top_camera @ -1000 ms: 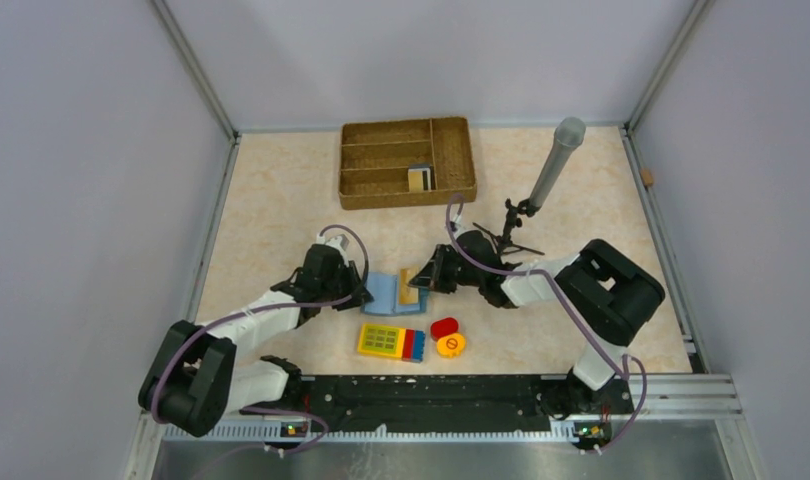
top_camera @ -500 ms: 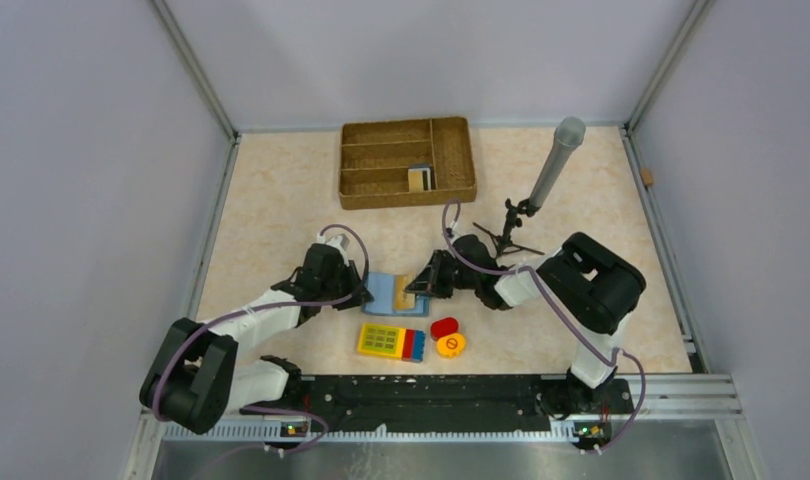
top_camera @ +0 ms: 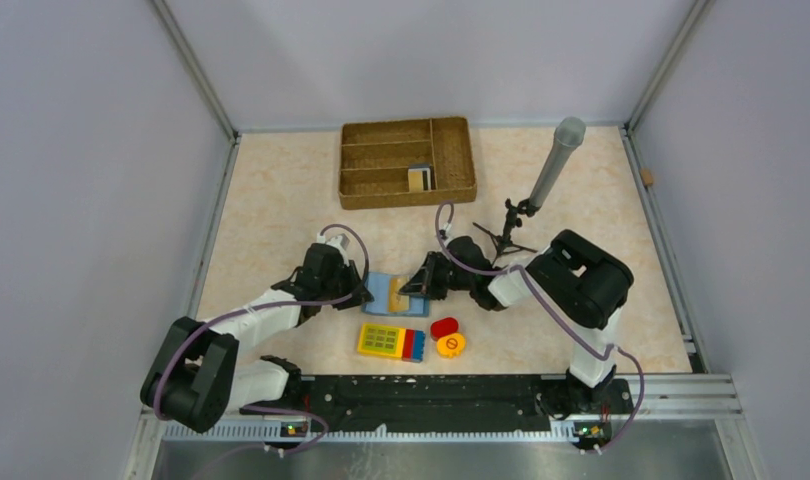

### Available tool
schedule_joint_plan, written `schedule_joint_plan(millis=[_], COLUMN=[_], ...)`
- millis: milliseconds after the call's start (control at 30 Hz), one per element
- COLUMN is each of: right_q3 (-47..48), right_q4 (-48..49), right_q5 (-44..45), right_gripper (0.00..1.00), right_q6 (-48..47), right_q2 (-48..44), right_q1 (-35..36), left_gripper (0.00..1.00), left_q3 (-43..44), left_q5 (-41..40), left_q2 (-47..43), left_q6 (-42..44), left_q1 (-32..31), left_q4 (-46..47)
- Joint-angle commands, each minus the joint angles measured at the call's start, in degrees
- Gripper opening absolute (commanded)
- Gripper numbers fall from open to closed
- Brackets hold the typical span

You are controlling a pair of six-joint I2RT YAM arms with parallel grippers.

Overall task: Put the credit cards into the card holder
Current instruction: Insert the credit card into the card holder.

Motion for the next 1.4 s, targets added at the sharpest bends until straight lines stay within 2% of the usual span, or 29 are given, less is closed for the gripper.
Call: schedule_joint_plan(millis=[0,467,667,767,933,1133,1367], right_q3=[1.5,3.6,5.4,5.4,7.1,10.6,14.0], right_q4=[-1.1,-4.6,-6.9,-9.8,-17.7,-26.9,-35.3], right_q5=[1.2,3.5,3.0,5.6,10.0,15.2,21.0], right_gripper=[0.00,0.00,0.00,0.00,0.10,0.25,0.38], right_q6=[-0.2,-0.5,-0.5,-2.4,-6.9,-12.0,-16.5], right_q2=[2.1,5.3,7.3,5.5,1.3,-1.7,-4.5], right_q1=[0.7,2.0,2.6,2.6,2.7,4.1,5.7], left_gripper=[0.18,0.18,0.26,0.24,0.19,0.07,0.07], left_q3=[-0.5,-0.7,-0.9,-1.1,-1.5,-1.8,-2.1], left_q5=[-0.9,0.5,1.5,1.1,1.5,2.8,3.0], left_q2=[1.6,2.0,2.2,1.6,1.7,2.4,2.2], left_q6=[0.5,0.3,0.1,0.0,0.0,-0.3,-0.5], left_q1=[0.1,0.2,0.3,0.4,0.6,0.7,0.7], left_q4=[-1.6,-0.4,0.3,0.3,0.7,2.1,2.1])
